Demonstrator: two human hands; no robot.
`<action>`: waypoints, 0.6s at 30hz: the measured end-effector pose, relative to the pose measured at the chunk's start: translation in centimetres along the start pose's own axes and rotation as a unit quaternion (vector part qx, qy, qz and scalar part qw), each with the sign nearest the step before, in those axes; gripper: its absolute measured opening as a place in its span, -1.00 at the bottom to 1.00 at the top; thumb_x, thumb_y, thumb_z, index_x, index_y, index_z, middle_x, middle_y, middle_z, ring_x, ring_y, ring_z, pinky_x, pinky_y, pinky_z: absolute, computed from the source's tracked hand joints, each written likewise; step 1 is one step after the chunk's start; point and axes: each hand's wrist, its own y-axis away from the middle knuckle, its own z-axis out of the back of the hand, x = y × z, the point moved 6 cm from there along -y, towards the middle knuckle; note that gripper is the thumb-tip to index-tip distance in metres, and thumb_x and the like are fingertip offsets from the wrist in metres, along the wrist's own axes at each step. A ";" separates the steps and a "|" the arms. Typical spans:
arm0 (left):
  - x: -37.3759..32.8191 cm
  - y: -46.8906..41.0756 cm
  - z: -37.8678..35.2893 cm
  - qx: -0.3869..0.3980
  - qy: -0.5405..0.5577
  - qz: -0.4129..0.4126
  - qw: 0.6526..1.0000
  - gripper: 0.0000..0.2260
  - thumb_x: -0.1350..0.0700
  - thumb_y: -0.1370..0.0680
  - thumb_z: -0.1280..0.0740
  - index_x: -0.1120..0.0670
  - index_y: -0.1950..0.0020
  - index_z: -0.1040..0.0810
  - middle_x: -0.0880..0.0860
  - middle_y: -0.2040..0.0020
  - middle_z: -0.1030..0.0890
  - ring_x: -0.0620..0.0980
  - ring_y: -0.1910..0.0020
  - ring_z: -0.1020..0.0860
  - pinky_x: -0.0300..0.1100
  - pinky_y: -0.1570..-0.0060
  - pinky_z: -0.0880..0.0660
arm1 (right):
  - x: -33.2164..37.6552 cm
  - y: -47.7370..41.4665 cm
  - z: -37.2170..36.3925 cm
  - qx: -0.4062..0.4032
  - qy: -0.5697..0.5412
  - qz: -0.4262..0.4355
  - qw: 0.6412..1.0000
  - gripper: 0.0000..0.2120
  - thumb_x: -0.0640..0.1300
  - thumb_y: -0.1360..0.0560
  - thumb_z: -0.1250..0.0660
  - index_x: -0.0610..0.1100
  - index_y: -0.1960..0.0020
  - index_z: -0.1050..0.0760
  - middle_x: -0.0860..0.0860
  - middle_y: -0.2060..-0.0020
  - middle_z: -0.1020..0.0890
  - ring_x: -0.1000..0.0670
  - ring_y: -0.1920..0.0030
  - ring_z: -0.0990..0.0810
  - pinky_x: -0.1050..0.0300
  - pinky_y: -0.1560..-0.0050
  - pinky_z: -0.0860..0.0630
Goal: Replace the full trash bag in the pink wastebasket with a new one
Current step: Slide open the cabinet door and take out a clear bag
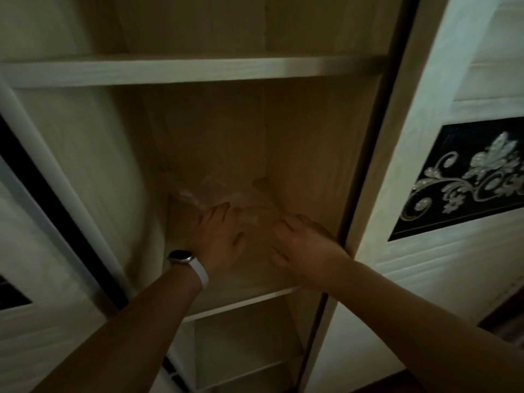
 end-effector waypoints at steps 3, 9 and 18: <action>1.6 -1.0 -2.7 0.036 0.049 0.053 0.997 -0.46 -0.06 -0.43 -0.23 0.16 -0.35 -0.45 0.24 -0.32 -0.48 0.27 -0.23 -0.47 0.11 -0.19 -0.40 | -0.7 -1.9 -4.2 0.007 -0.049 -0.027 0.998 -0.64 0.05 -0.47 -0.16 -0.17 -0.08 -0.53 -0.14 0.04 -0.57 -0.18 0.08 -0.56 0.02 0.21 -0.52; 3.9 -3.8 -7.0 0.072 0.043 0.099 0.992 -0.34 -0.02 -0.50 -0.29 0.08 -0.54 -0.14 0.22 -0.52 -0.17 0.27 -0.44 -0.23 0.12 -0.37 -0.18 | -2.6 -4.9 -11.1 0.053 -0.092 -0.116 0.988 -0.54 0.03 -0.59 -0.18 -0.13 -0.43 -0.31 -0.13 -0.38 -0.38 -0.16 -0.28 -0.39 -0.06 -0.23 -0.39; 7.2 -7.9 -11.0 0.096 0.019 0.091 0.991 -0.28 0.02 -0.47 -0.34 0.05 -0.56 -0.09 0.17 -0.53 -0.19 0.21 -0.49 -0.15 0.10 -0.44 -0.09 | -4.9 -9.2 -15.9 -0.007 -0.175 -0.253 0.952 -0.36 0.00 -0.52 -0.29 -0.09 -0.53 -0.14 -0.16 -0.46 -0.28 -0.21 -0.39 -0.29 -0.12 -0.38 -0.25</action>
